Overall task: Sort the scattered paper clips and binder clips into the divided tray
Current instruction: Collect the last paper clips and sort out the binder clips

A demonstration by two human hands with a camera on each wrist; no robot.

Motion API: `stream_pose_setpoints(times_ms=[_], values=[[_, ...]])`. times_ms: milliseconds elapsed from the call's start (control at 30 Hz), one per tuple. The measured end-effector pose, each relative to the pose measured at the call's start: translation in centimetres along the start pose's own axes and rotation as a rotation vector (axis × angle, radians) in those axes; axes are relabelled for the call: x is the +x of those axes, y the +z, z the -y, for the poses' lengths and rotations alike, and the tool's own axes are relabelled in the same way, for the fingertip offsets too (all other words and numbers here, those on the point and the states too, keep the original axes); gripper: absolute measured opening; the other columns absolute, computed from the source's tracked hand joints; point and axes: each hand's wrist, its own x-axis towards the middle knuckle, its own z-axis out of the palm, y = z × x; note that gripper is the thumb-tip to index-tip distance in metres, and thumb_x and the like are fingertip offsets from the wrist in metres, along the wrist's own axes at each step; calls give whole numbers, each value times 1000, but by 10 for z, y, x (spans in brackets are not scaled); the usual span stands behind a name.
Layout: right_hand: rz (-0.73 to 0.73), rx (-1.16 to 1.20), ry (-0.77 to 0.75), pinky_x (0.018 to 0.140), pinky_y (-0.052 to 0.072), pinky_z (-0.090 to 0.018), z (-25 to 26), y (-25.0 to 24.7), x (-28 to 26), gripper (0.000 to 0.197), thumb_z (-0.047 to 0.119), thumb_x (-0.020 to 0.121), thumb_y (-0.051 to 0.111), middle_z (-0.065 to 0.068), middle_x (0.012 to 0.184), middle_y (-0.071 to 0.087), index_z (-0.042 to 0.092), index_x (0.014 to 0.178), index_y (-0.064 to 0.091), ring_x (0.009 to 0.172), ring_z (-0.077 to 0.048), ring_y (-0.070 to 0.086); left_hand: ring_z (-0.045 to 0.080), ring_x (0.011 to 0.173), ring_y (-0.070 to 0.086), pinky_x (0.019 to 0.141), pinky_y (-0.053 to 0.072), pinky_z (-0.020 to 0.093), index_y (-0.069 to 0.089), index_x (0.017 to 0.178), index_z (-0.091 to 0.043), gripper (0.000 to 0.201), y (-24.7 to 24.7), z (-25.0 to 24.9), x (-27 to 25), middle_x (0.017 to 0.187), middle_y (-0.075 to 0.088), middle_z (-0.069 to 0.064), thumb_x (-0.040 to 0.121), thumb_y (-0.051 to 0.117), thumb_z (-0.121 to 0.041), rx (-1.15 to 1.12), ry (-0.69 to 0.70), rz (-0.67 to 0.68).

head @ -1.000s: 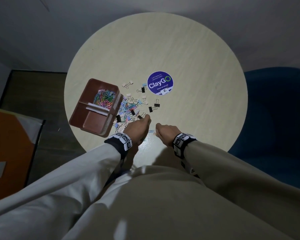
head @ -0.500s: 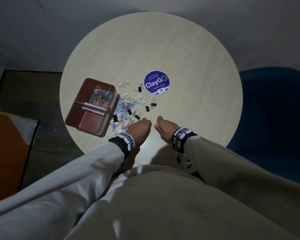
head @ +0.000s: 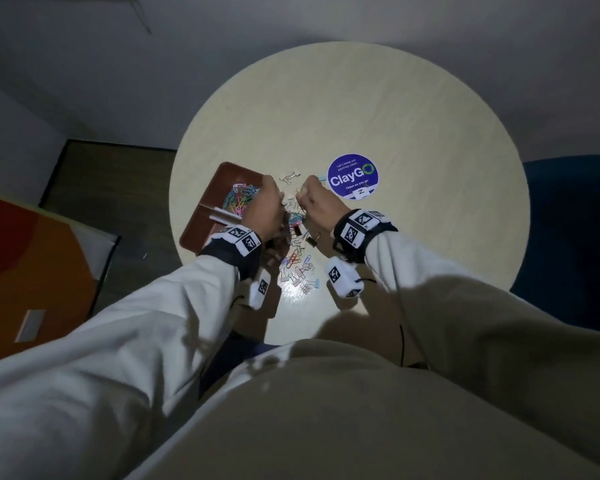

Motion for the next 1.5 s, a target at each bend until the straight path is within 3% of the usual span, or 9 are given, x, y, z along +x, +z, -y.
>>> stream_pose_setpoints(times_ms=[300,433,567,700,867,1000,1267,1400,1500], values=[[-20,27,67,65,32,-32,72,36,69,17,20,102,37,-11,87,52,4,104,41,81,-27,52,35,97,60,81,47,39,45,109,-3,16,-60,56,37,111,62,20,93,50,-5,-28,-271,9],[-14,-77,167,73,36,-35,81,61,87,27,15,100,40,-27,112,60,-4,120,41,100,-40,59,40,113,60,92,47,39,55,123,1,29,-65,60,43,123,62,25,95,50,-6,91,-269,147],[2,-266,119,74,41,-36,85,66,91,28,8,95,44,-24,117,61,-2,121,44,105,-40,61,39,117,58,97,46,40,55,129,-1,35,-67,63,41,127,61,24,95,49,-3,140,-251,183],[66,-419,7,78,46,-34,85,59,82,33,2,91,45,-19,115,66,6,122,57,103,-36,63,39,112,58,93,47,44,54,123,0,32,-63,66,30,122,61,23,91,52,-2,179,-198,67],[-152,-312,-191,82,49,-41,59,48,60,27,3,88,46,-12,110,61,10,111,59,101,-31,58,37,108,55,90,42,44,52,118,-4,27,-40,56,-3,117,57,19,95,52,-16,261,-69,-164],[-196,-335,-188,66,45,-37,23,43,25,7,10,92,47,-7,94,54,13,98,48,78,-28,55,35,109,55,89,42,43,54,119,-5,31,-17,49,-25,118,58,17,97,56,-27,309,29,-123],[331,-583,-114,69,51,-36,-46,79,-44,25,28,83,66,2,101,47,26,96,44,78,-21,55,35,108,55,91,43,43,57,119,-5,27,-18,55,-34,119,58,19,97,56,-21,363,-1,-157],[219,-574,-108,66,48,-36,-60,89,-61,22,19,87,63,-3,104,47,21,99,44,76,-25,52,29,95,56,81,45,39,55,107,-8,13,-2,46,-47,108,58,12,95,58,-13,290,107,-205],[182,-587,-95,67,47,-37,-66,85,-65,15,15,89,56,-5,105,49,18,101,47,78,-28,54,24,82,57,70,50,35,56,98,-13,5,26,45,-58,102,58,7,94,58,-10,273,173,-10]])
